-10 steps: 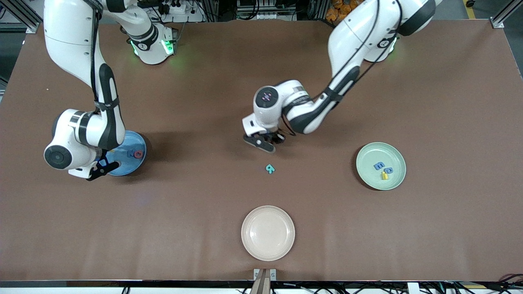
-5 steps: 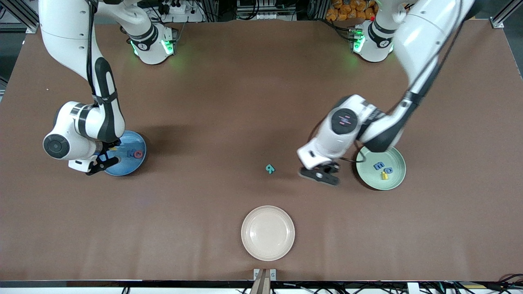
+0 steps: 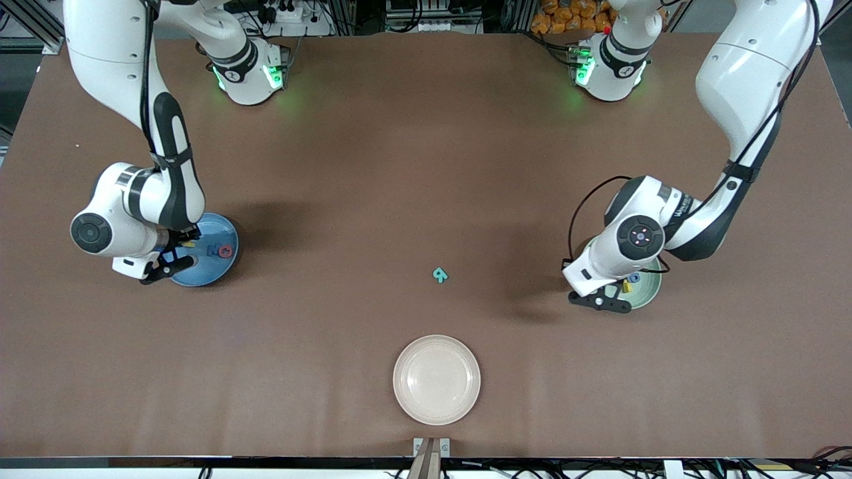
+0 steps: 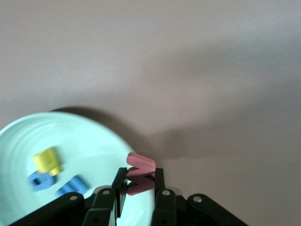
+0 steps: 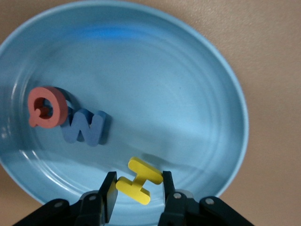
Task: Sort uppercase to blue plate, lowercase to green plate
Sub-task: 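Open the right gripper to drop the H while the left gripper rises, then move the right gripper over the teal b while the left gripper withdraws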
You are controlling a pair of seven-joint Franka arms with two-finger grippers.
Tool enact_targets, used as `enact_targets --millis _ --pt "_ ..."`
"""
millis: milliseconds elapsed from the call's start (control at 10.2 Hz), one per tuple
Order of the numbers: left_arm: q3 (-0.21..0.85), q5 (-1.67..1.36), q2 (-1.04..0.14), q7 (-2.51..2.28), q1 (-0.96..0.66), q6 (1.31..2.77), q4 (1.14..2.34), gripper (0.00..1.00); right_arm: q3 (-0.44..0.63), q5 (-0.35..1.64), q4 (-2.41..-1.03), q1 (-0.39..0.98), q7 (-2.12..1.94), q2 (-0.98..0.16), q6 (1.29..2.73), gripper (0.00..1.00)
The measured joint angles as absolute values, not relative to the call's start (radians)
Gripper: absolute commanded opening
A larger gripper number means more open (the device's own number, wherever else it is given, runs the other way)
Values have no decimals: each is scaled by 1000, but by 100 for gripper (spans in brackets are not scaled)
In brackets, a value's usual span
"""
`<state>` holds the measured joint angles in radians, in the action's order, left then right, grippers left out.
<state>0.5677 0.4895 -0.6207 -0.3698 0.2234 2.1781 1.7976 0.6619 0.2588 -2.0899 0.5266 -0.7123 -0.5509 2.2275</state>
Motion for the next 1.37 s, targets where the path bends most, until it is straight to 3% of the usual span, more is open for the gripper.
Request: enact_targets --millis 98,196,294,392,490,784,980,1176,1373 --pt "562 490 -588 -363 242 2169 1819 0 661 263 -2095 527 -712 -551 2231 65" --pt "556 490 -557 -351 254 2159 1837 0 660 266 -2096 527 -712 -551 2231 70" --pt "554 490 -531 -351 265 2153 1864 0 659 269 -2096 527 -712 -551 2231 67" --pt "551 490 -514 -351 276 2152 1895 9 659 271 -2096 527 -712 -551 2231 69" --pt "550 490 -509 -351 286 2153 1923 99 658 272 -2096 528 -712 -550 2231 70" --pt "548 466 -498 -354 300 2164 1937 100 655 276 -2091 564 -632 -503 2210 70" --pt "544 352 -420 -352 305 2154 1904 100 653 277 -2084 592 -519 -441 2162 71" --pt "543 246 -274 -351 308 2048 1849 100 646 277 -2040 602 -390 -380 2064 71" --pt "541 222 -168 -335 301 1851 1744 100 589 277 -2012 604 -234 -317 2034 74"
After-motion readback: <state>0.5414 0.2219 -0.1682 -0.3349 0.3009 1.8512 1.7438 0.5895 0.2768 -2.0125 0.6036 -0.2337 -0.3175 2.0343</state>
